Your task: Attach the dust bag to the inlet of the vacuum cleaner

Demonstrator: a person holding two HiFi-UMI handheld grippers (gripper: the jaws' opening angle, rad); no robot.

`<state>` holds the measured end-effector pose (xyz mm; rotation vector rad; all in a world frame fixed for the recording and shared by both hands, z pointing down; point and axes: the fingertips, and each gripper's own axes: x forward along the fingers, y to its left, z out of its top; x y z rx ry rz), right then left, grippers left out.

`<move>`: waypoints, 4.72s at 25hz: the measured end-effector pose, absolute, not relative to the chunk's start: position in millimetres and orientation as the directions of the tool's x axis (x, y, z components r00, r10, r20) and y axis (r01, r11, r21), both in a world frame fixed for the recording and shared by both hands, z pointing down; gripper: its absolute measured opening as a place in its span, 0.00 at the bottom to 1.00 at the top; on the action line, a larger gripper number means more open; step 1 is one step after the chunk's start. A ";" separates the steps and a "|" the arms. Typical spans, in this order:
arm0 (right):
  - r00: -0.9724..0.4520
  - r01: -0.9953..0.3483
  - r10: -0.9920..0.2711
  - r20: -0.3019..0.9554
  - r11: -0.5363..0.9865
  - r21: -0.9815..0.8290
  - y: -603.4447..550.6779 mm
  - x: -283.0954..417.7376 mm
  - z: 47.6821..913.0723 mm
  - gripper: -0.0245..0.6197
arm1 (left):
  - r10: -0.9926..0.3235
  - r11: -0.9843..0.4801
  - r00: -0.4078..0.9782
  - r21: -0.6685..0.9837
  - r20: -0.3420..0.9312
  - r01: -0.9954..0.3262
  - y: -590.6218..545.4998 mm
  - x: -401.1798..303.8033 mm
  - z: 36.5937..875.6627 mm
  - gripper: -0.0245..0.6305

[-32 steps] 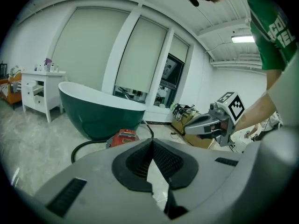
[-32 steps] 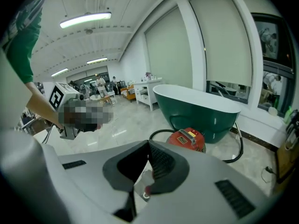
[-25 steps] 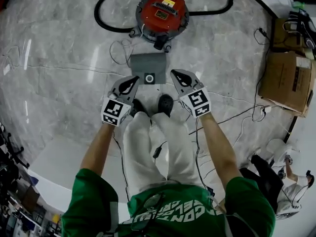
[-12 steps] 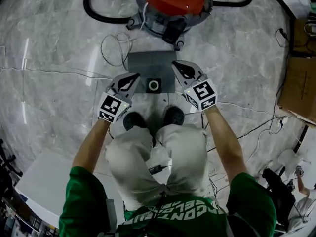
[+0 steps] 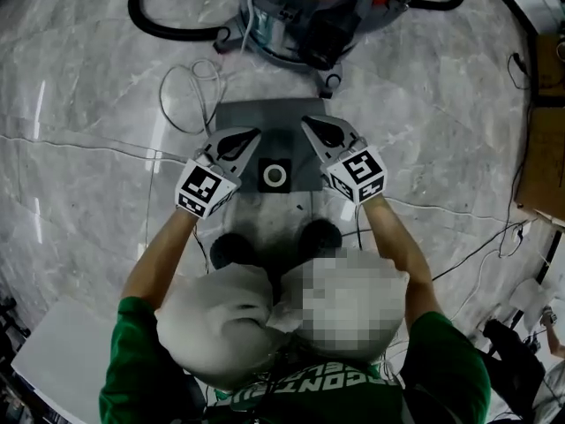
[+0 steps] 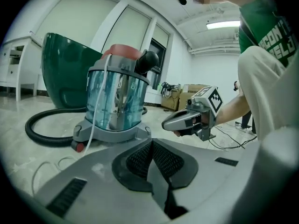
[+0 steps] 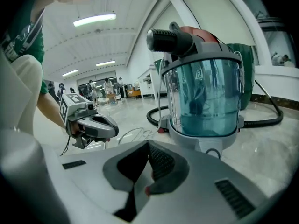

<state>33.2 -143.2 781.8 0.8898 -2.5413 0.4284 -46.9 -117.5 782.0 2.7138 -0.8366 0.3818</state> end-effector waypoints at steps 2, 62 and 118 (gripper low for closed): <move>-0.718 -0.637 -0.511 0.474 0.755 -0.151 -138.2 33.3 793.4 0.05 | -0.501 -0.801 0.801 0.176 0.327 -0.572 -114.2 -43.5 794.2 0.04; -0.642 -0.117 -0.187 0.743 0.982 0.146 45.2 24.3 936.0 0.17 | -0.176 -0.962 0.687 0.025 0.705 -0.272 47.4 -33.2 955.3 0.17; -0.683 -0.315 -0.381 0.623 0.923 0.220 -56.7 19.6 883.0 0.11 | -0.370 -0.911 0.723 -0.073 0.584 -0.407 -41.8 -33.5 893.3 0.17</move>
